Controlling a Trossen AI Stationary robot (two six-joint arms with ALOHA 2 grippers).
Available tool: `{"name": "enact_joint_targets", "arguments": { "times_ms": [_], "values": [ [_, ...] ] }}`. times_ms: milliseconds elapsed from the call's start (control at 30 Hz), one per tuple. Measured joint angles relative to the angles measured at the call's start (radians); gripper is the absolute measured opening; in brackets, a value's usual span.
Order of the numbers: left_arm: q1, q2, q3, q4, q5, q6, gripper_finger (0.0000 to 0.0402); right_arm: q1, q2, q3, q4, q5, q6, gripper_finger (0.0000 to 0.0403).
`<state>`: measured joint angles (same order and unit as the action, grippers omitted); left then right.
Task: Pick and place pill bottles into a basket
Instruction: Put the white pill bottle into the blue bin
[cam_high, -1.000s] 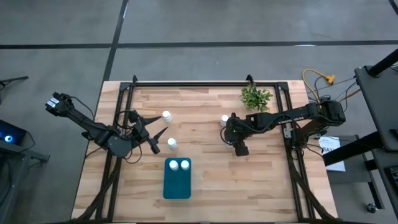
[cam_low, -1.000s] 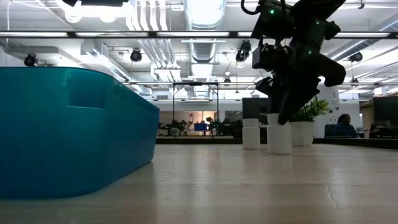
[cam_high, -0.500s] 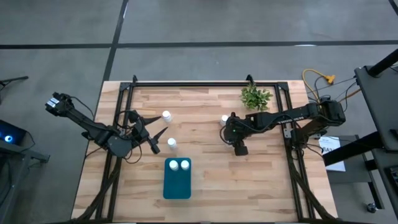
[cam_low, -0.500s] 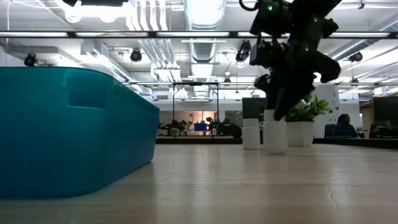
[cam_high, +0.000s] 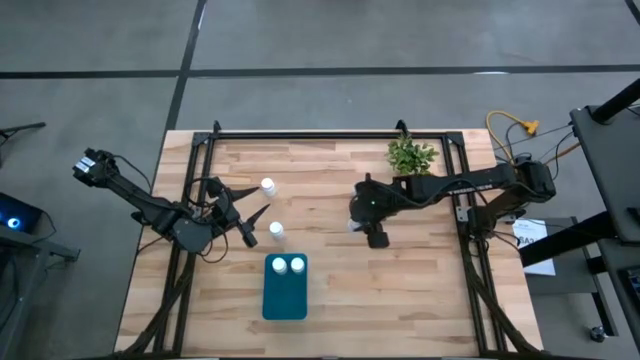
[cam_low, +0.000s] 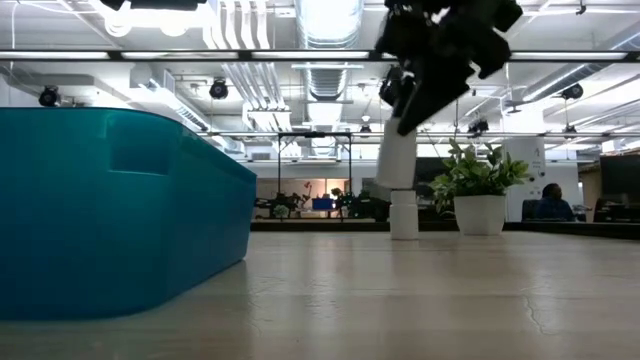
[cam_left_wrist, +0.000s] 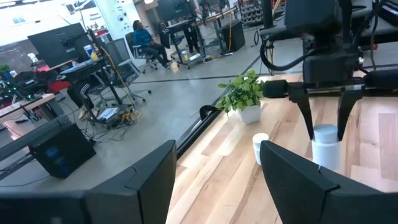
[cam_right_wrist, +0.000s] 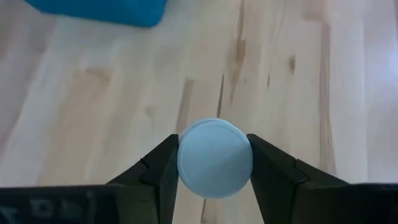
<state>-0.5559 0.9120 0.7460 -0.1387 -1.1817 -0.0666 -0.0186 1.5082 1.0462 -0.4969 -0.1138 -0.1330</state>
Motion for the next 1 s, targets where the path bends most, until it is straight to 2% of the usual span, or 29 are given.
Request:
{"name": "enact_joint_targets", "arguments": {
  "times_ms": [167,500,633,767,1000],
  "values": [
    [0.0,0.0,0.0,0.0,0.0,0.0,0.0215,0.025,0.0,0.037,0.045,-0.042,0.001,0.0149],
    [0.0,0.0,0.0,0.0,0.0,0.0,0.0215,0.117,0.0,0.045,0.333,-0.214,0.0,0.0149],
    [0.0,0.0,0.0,0.0,0.0,0.0,0.0215,0.163,0.006,0.045,0.373,-0.214,-0.024,0.0149],
    [0.0,0.0,0.0,0.0,0.0,0.0,0.0215,0.207,0.006,0.045,0.369,-0.149,-0.1,0.0149],
    [0.0,0.0,0.0,0.0,0.0,0.001,0.0215,0.293,0.034,0.048,0.357,0.129,-0.257,0.0149]
  ]
}}
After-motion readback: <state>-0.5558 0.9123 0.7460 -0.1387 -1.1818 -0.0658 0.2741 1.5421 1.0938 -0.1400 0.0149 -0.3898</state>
